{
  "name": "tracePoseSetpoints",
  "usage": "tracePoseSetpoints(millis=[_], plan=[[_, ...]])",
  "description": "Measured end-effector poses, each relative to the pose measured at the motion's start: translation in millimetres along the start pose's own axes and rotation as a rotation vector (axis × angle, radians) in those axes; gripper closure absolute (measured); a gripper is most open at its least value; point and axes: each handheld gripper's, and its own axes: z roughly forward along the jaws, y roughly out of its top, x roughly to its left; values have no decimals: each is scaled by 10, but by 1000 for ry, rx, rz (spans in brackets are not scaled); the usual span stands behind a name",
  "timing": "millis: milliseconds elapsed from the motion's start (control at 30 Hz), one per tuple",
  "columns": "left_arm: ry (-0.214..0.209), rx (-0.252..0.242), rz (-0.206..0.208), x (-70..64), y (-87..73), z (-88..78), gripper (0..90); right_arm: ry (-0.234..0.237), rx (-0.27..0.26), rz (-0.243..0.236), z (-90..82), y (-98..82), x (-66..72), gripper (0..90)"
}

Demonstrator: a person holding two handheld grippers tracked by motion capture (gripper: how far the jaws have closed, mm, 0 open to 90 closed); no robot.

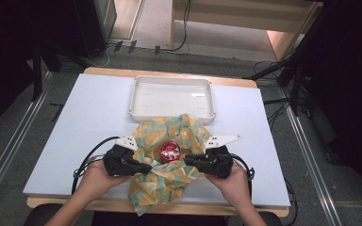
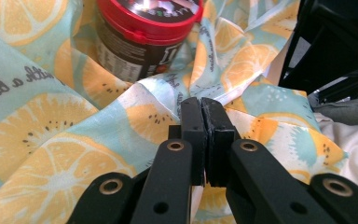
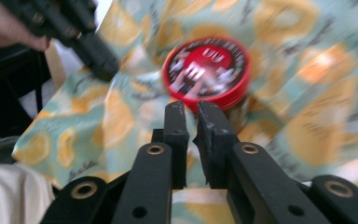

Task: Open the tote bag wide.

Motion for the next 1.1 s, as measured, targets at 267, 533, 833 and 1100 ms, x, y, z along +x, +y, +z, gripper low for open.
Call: tracePoseSetpoints(millis=[267,533,833,1100], plan=[[-16,-13,-1,-95,-126,-23,899,-87,-27,11,-45,174,-250,730],[-41,-6,-6,-149,-165,24,897,-170,-41,46,18,293,-473,498],[-49,5,-5,-193,-219,12,899,-218,92,62,320,251,-587,548],[-57,29,-18,-222,-337,-20,900,-238,127,61,248,143,-619,894]])
